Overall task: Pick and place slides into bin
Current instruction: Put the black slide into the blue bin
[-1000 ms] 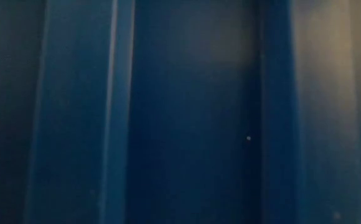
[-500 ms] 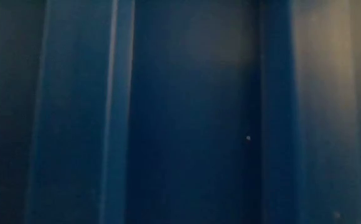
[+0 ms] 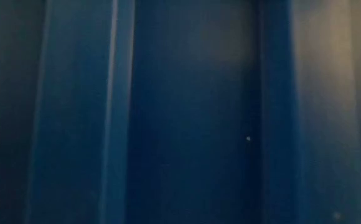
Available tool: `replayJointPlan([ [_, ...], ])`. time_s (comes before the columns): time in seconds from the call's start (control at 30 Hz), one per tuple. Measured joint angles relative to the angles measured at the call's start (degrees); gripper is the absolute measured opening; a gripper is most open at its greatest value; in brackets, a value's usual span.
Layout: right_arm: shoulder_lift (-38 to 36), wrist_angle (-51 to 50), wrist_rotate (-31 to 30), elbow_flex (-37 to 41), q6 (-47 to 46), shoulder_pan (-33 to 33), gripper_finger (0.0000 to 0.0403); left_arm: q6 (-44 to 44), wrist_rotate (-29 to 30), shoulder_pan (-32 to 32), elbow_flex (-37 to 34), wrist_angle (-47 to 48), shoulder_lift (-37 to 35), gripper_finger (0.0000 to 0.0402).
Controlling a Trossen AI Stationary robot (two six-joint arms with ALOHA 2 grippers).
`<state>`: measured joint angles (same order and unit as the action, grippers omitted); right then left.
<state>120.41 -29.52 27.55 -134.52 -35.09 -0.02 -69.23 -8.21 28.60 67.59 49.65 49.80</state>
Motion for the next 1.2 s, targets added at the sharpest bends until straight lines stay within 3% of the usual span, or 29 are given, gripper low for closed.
replayJointPlan([
  [0.3, -7.5, -21.8, -16.6, 0.2, 3.2, 3.0, 0.0010, 1.8, 15.3, -0.1, 0.0, 3.8, -1.2, 0.0192],
  [0.43, -12.2, -25.8, -25.8, 0.0, -0.8, 4.3, 0.0010, 1.8, 23.5, -0.1, 0.0, 8.1, -3.6, 0.0219],
  [0.57, -14.4, -28.5, -36.3, 0.0, -8.1, 6.6, 0.0010, 1.5, 35.2, -0.1, 0.0, 13.6, -7.1, 0.0227],
  [0.77, -14.3, -30.4, -54.6, 0.0, -24.6, 11.3, 0.0010, 5.5, 47.1, -0.1, 0.0, 14.5, -13.7, 0.0229],
  [0.97, -10.1, -36.9, -64.6, 0.0, -47.5, 15.3, 0.0010, 11.2, 52.8, -0.1, 0.0, 12.7, -20.0, 0.0229],
  [1.1, -7.0, -43.2, -67.4, 0.0, -64.5, 17.3, 0.0010, 17.4, 53.9, -0.1, 0.0, 11.3, -22.7, 0.0230],
  [1.2, -4.8, -45.8, -65.1, 0.0, -71.8, 18.2, 0.0010, 21.1, 53.9, -0.1, 0.0, 9.0, -23.9, 0.0230],
])
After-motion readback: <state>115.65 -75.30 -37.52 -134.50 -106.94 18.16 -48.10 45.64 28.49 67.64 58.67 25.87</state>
